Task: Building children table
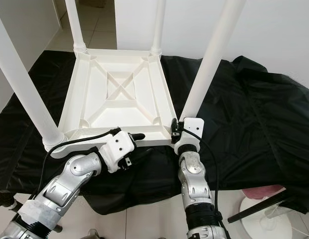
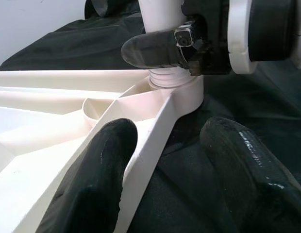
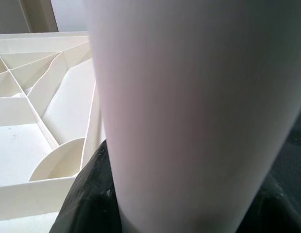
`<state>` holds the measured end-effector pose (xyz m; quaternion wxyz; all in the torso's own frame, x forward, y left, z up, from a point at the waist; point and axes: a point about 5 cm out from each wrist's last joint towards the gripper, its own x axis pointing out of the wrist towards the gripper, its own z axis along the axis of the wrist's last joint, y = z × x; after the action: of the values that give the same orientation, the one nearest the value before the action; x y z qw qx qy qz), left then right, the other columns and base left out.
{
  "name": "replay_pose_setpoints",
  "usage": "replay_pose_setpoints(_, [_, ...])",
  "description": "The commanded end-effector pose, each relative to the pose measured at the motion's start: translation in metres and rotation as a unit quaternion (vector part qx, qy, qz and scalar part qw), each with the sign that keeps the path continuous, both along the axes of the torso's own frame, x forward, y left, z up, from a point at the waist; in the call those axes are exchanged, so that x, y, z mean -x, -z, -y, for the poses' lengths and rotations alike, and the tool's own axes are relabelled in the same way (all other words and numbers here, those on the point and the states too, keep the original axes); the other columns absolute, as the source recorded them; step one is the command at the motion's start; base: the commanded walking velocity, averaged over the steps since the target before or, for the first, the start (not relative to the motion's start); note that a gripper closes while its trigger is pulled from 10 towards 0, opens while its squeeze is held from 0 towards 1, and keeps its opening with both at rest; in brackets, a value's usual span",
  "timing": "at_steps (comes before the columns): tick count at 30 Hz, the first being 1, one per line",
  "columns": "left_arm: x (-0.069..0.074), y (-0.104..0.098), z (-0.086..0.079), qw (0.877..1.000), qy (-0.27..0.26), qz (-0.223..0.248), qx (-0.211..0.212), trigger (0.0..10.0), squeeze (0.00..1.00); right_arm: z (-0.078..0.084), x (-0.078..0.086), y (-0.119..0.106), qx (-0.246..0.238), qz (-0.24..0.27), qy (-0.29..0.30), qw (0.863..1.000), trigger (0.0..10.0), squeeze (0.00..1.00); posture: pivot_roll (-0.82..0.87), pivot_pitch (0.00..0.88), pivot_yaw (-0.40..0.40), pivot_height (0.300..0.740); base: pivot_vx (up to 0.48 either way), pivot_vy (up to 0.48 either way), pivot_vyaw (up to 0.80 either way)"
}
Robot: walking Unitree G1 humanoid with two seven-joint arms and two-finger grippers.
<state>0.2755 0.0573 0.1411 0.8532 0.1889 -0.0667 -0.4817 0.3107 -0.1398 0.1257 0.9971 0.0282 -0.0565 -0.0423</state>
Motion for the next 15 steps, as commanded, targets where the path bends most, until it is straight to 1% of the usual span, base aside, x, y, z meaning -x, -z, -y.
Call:
replay_pose_setpoints(1, [0.0020,0.0019,0.0037,0.999,0.045,-0.008,-0.015,10.0,0.00,-0.0006,0.0037,0.0029,0.001,-0.008,0.004,1.000,10.0,0.00,-0.03,0.028,-0.042,0.740,0.000,0.000,0.00])
replay_pose_setpoints(4, [-0.0001,0.0015,0.0020,0.999,0.044,-0.006,-0.019,10.0,0.00,0.0017,0.0050,0.0056,-0.002,-0.015,0.010,1.000,10.0,0.00,-0.04,0.028,-0.039,0.740,0.000,0.000,0.00])
replay_pose_setpoints(5, [-0.0011,0.0013,0.0012,0.999,0.042,-0.006,-0.019,10.0,0.00,0.0016,0.0050,0.0056,-0.006,-0.015,0.012,1.000,10.0,0.44,-0.04,0.027,-0.039,0.740,0.000,0.000,0.00])
replay_pose_setpoints(6, [-0.0011,0.0013,0.0012,0.999,0.042,-0.006,-0.019,10.0,0.00,0.0016,0.0050,0.0056,-0.006,-0.015,0.012,1.000,10.0,0.44,-0.04,0.027,-0.039,0.740,0.000,0.000,0.00])
replay_pose_setpoints(7, [-0.0019,0.0012,0.0006,0.999,0.039,-0.005,-0.019,10.0,0.00,0.0000,0.0044,0.0041,-0.010,-0.012,0.008,1.000,10.0,1.00,-0.04,0.026,-0.040,0.740,0.000,0.000,0.00])
replay_pose_setpoints(11, [-0.0018,0.0013,0.0013,0.999,0.038,-0.005,-0.017,10.0,0.00,-0.0022,0.0040,0.0016,-0.014,-0.005,0.001,1.000,10.0,1.00,-0.04,0.026,-0.040,0.740,0.000,0.000,0.00])
replay_pose_setpoints(13, [-0.0014,0.0013,0.0021,0.999,0.036,-0.005,-0.014,10.0,0.00,-0.0021,0.0046,-0.0005,-0.002,0.001,-0.015,1.000,10.0,1.00,-0.04,0.025,-0.043,0.740,0.000,0.000,0.00])
replay_pose_setpoints(15, [-0.0017,0.0012,0.0021,0.999,0.033,-0.005,-0.013,10.0,0.00,0.0000,0.0052,-0.0009,0.006,0.002,-0.018,1.000,10.0,1.00,-0.03,0.030,-0.049,0.740,0.000,0.000,0.00])
